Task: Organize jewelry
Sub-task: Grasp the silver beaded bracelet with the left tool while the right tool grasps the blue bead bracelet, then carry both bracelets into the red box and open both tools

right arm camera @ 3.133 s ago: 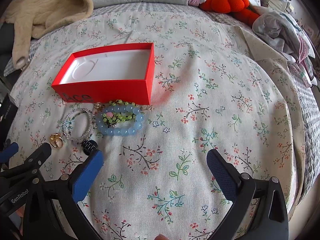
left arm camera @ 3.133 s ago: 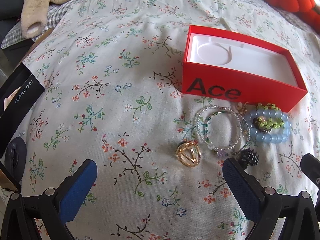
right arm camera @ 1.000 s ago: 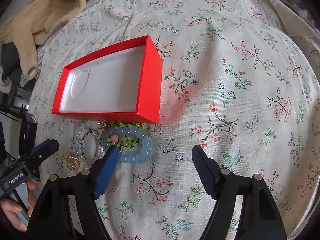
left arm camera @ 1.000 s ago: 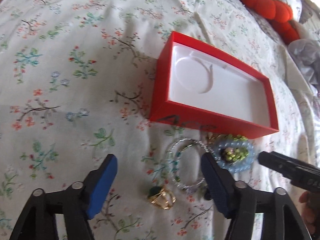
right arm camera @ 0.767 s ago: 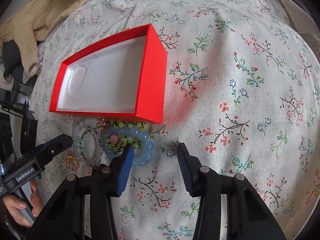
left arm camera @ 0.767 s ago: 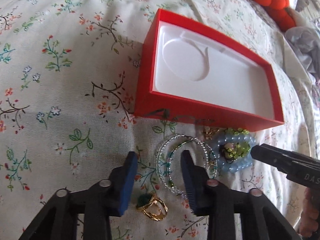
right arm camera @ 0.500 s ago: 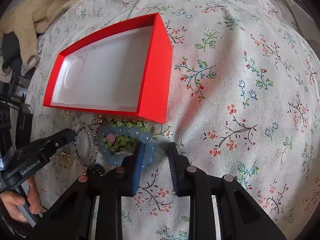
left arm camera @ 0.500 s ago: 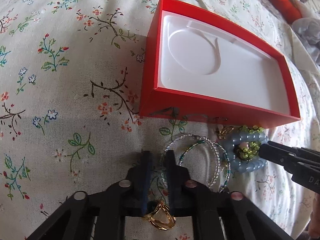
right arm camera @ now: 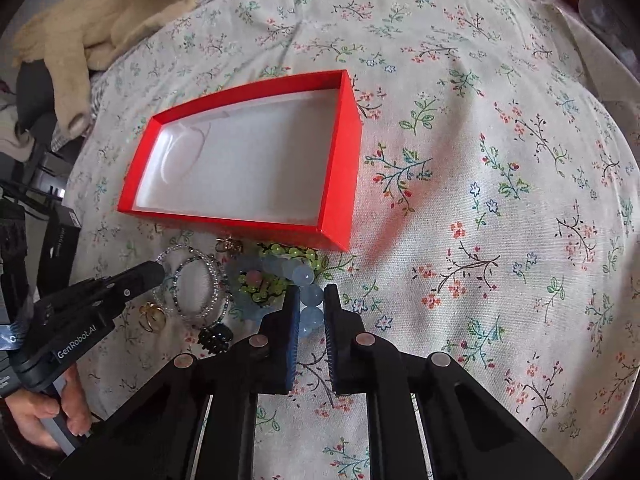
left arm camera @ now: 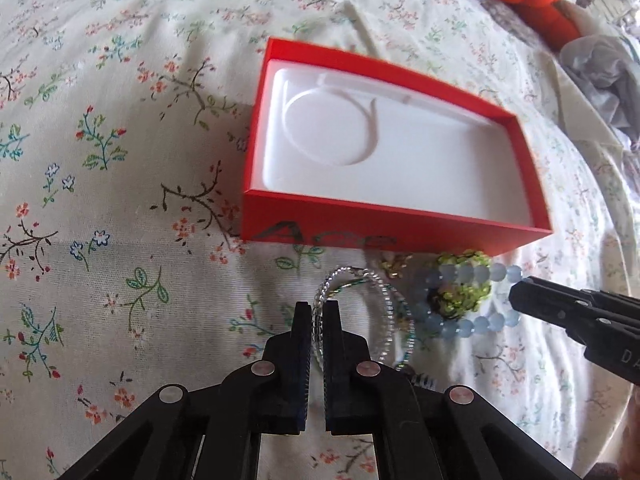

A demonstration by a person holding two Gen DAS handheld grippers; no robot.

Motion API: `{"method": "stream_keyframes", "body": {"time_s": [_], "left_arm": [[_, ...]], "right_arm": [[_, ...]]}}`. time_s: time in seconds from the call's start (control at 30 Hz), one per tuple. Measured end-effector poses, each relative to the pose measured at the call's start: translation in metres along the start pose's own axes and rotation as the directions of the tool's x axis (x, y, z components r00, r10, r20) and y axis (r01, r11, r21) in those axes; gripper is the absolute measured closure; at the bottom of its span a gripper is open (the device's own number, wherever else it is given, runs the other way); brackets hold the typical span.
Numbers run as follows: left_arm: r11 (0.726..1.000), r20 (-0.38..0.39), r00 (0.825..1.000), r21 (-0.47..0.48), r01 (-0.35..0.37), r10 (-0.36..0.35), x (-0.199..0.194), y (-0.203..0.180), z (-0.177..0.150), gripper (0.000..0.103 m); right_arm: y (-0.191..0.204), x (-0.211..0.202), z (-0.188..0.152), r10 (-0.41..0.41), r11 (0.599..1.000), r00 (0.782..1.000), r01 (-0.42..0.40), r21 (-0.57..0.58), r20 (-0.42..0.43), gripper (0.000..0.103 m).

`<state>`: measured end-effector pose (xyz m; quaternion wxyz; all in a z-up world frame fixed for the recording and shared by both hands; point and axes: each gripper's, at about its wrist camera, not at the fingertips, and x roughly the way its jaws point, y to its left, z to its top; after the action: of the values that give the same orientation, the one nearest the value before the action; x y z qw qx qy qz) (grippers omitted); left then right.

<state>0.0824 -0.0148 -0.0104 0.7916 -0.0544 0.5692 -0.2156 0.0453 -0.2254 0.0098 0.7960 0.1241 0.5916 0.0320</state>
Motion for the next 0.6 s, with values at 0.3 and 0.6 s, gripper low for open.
{"method": "stream_keyframes", "body": {"time_s": [0.3, 0.6], "left_arm": [[0.999, 0.074, 0.997, 0.030, 0.024, -0.026, -0.033, -0.020, -0.005, 0.103], [0.998, 0.177, 0.983, 0.038, 0.047, -0.053, -0.061, -0.031, 0.004, 0.103]], "right_arm": [[0.005, -0.042, -0.017, 0.051, 0.999, 0.995, -0.051, -0.004, 0.084, 0.091], [0.015, -0.073, -0.019, 0.087, 0.996, 0.984, -0.089, 0.007, 0.154, 0.091]]}}
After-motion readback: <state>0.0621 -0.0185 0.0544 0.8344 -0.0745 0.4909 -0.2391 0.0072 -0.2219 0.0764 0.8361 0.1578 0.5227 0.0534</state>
